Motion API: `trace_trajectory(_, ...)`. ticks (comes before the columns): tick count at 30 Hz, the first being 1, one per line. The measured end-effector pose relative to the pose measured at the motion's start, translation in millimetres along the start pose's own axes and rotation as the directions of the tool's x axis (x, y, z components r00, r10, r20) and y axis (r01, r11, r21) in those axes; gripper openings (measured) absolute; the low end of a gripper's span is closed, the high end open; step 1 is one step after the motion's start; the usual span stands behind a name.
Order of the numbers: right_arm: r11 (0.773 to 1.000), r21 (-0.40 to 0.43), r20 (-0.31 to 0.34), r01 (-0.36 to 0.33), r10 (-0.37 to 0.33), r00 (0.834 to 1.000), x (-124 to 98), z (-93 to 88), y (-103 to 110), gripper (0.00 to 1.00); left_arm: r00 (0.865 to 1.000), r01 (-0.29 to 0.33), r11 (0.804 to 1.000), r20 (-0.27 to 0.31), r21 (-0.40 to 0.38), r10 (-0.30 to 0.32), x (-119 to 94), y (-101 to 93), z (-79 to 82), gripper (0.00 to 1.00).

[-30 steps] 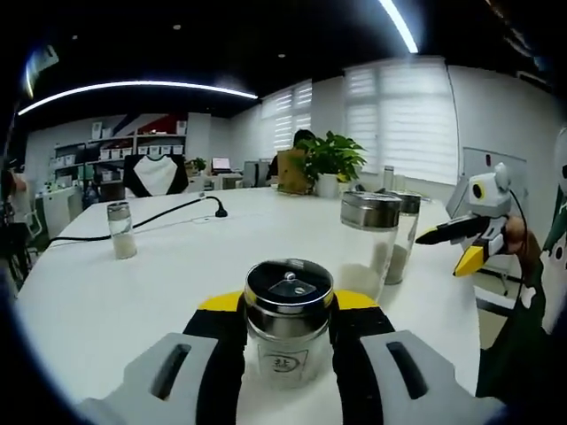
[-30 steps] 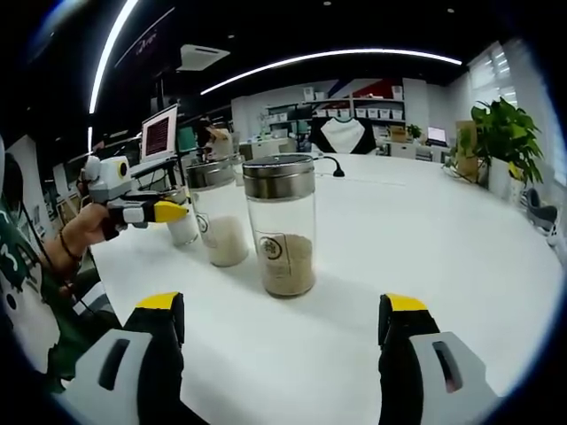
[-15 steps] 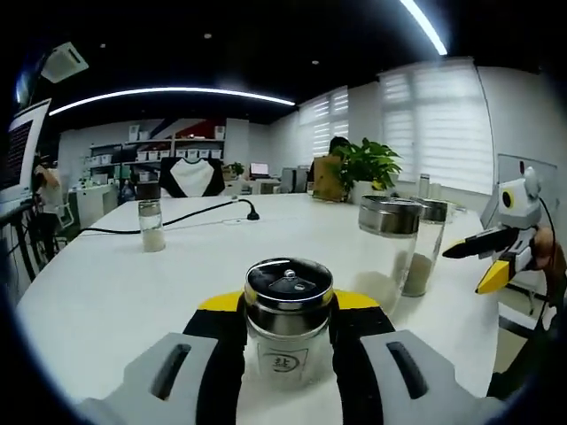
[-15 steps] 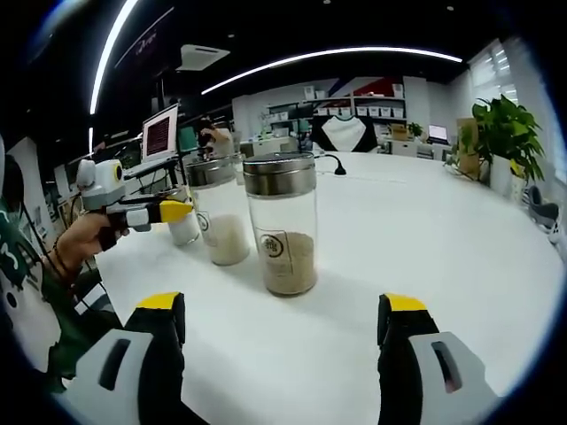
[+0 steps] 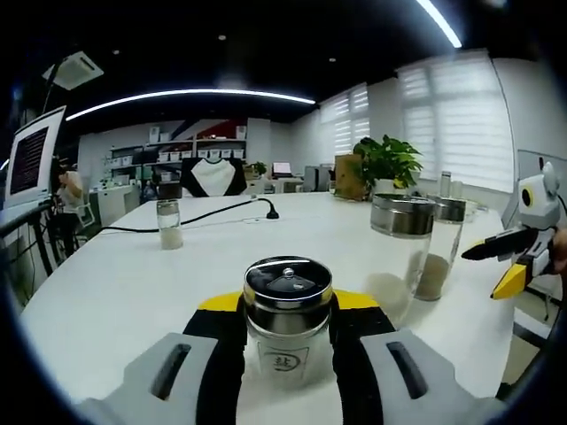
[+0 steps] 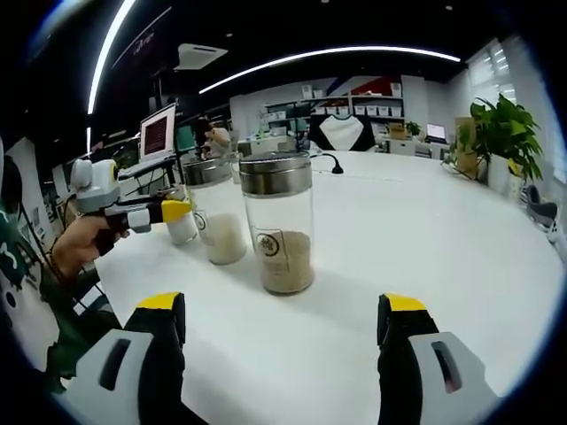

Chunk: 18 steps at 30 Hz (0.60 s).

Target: Rotate the seasoning bottle until the label or dispensing opening points toward the visible target arrow and the bottle remains upright within the marked orientation range

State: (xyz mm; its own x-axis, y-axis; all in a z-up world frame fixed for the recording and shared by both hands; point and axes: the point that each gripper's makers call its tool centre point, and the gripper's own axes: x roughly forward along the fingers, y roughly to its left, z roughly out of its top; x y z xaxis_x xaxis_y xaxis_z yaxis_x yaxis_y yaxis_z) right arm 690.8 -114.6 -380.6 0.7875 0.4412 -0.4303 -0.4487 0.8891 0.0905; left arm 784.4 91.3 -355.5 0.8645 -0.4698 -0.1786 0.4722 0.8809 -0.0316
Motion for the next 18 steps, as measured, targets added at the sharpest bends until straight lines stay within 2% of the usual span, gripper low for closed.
trace_trajectory(12, 1.0, -0.004, 0.002, 0.002, -0.002, 1.0, -0.4, 0.1, 0.3, 0.91, 0.999, -0.033, 0.998, -0.007, -0.053, 0.033, -2.1, 1.8, -2.6, 0.39)
trace_trajectory(13, 1.0, -0.004, 0.004, 0.003, -0.003, 1.0, -0.6, 0.1, -0.1, 0.91, 0.999, -0.021, 0.994, 0.032, -0.108, 0.024, -2.4, 0.4, 1.4, 0.42)
trace_trajectory(16, 1.0, -0.002, 0.002, 0.003, -0.003, 1.0, -0.4, -0.8, -0.9, 0.91, 0.999, -0.03, 0.997, 0.023, -0.075, 0.031, -5.5, 2.1, 0.4, 0.56)
trace_trajectory(18, 1.0, 0.0, 0.001, 0.001, -0.001, 1.0, 0.1, -1.2, -0.6, 0.91, 0.999, -0.013, 0.998, 0.033, -0.065, 0.015, -8.8, -0.1, 2.9, 0.58)
